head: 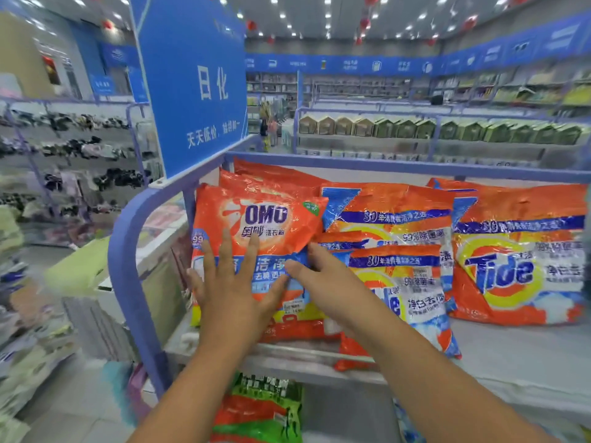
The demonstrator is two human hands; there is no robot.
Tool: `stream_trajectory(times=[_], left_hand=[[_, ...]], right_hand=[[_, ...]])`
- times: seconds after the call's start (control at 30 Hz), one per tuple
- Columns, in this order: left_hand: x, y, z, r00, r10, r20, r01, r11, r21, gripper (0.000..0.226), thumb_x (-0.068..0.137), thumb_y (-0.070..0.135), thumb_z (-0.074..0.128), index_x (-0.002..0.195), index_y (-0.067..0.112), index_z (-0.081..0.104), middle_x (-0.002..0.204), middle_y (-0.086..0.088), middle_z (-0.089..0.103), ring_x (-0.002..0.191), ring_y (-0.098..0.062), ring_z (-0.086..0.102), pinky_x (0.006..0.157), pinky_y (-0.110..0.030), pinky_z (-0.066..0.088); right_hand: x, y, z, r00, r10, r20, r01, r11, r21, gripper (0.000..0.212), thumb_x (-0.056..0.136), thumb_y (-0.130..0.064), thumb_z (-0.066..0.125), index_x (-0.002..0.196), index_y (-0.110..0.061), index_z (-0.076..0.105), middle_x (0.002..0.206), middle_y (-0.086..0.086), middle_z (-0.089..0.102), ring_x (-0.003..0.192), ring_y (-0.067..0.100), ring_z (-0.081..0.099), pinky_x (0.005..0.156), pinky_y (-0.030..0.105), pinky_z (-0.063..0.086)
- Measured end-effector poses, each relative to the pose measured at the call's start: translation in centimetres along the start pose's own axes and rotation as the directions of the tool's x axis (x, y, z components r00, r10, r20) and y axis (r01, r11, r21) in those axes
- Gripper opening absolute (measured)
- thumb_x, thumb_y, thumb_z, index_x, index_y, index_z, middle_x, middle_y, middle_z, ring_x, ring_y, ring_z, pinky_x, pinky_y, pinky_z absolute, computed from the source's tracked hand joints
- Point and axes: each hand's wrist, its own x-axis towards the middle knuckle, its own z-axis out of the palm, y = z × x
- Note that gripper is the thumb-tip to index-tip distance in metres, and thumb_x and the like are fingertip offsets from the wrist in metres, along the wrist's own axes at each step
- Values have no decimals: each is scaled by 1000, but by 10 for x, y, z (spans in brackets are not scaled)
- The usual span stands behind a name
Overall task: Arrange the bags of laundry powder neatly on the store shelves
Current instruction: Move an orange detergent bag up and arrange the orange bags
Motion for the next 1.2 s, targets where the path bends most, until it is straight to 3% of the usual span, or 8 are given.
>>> stream_trajectory(times=[0.13,0.27,0.4,0.57,0.8,0.97,1.1,1.2], left_hand=[[1,-3,-1,1000,-12,28,12,1000,-17,88,80,86,26,158,46,15,171,7,-8,156,-23,-16,120,-63,2],[0,-3,1,1000,-13,13,13,999,-36,87,80,84,29,158,45,18,171,7,-7,156,-23,-15,121,-63,0],[1,-2,0,1000,-3,20,4,999,-44,88,80,83,29,158,44,18,171,7,-7,157,-23,-14,121,-63,1],[-3,-3,-5,999,-3,51,6,999,-41,87,81,84,26,158,45,16,169,12,-15,154,-18,-22,122,-57,-6],[-16,-3,-13,996,-27,89,35,996,-84,89,79,87,19,158,48,8,168,10,-18,154,-13,-23,125,-55,-5],[-27,-9,-7,992,-22,127,13,998,69,94,77,92,15,158,48,1,168,9,-21,152,-9,-26,126,-53,0],[-28,-6,4,997,-70,19,67,993,101,95,80,90,19,160,40,12,171,1,-3,157,-17,-2,125,-56,11],[-24,2,6,997,-81,6,80,992,94,97,80,89,22,161,36,12,171,-3,-2,158,-22,2,124,-56,7]], right_hand=[[-5,-20,-63,986,-147,-79,132,977,-168,26,92,-41,68,118,-38,67,115,-25,68,112,-4,62,97,24,50],[23,1,-108,994,-109,-20,62,701,-711,69,88,-61,62,149,-36,42,152,-9,43,143,16,38,115,39,35],[47,24,-99,997,-81,16,62,615,-786,72,90,-67,54,151,-32,38,146,-5,50,130,19,52,101,37,47],[51,50,-76,987,-140,-82,18,597,-802,36,99,-58,47,92,-23,50,76,-6,53,77,22,55,56,33,35],[40,43,-102,960,-267,-79,99,593,-799,35,103,-42,48,88,-12,58,78,4,62,77,26,58,64,37,45],[29,47,-153,908,-334,-253,-31,549,-835,27,100,-43,53,79,-25,52,69,-2,55,74,31,60,59,35,39],[18,60,-177,857,-333,-393,-152,566,-810,31,101,-45,51,86,-20,61,73,2,61,70,30,56,54,33,36],[11,71,-169,884,-325,-337,-99,573,-813,28,99,-45,52,77,-28,51,69,-4,54,67,26,51,54,33,30]])
